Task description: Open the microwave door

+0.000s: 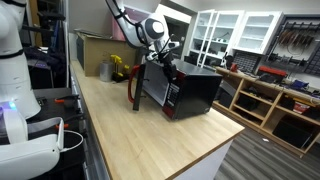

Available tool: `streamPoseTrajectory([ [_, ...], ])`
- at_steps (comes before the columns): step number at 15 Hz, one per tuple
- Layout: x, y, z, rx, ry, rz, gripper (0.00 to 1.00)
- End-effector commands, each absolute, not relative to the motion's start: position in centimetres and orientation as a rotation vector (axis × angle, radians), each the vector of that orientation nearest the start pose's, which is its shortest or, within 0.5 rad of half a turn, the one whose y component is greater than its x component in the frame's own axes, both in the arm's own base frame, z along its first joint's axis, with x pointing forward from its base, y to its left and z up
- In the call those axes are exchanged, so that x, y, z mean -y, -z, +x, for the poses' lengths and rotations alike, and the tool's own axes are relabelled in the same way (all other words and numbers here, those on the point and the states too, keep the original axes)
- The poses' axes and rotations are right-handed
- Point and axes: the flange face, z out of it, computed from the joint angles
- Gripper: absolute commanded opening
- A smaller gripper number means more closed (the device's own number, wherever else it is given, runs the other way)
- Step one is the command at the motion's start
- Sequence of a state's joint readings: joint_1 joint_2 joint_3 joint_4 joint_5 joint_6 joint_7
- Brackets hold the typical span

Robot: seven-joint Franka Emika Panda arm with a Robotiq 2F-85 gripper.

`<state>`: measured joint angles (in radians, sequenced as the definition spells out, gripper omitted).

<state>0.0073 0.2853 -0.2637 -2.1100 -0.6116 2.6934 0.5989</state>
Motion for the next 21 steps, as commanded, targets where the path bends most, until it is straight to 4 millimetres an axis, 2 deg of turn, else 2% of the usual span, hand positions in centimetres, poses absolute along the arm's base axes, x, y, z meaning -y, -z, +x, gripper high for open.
streamPoseTrajectory([
  [1, 15.4, -30.9, 59.4, -0.528, 0.724, -3.412, 0.38],
  [7, 15.6, -31.4, 59.6, -0.532, 0.798, -3.419, 0.29],
  [17, 16.2, -32.6, 61.3, -0.481, 0.886, -3.453, 0.29],
  [18, 16.0, -32.7, 61.2, -0.472, 0.880, -3.448, 0.35],
  [19, 15.9, -32.8, 61.2, -0.461, 0.890, -3.451, 0.28],
  [21, 15.8, -32.6, 61.4, -0.458, 0.893, -3.452, 0.23],
])
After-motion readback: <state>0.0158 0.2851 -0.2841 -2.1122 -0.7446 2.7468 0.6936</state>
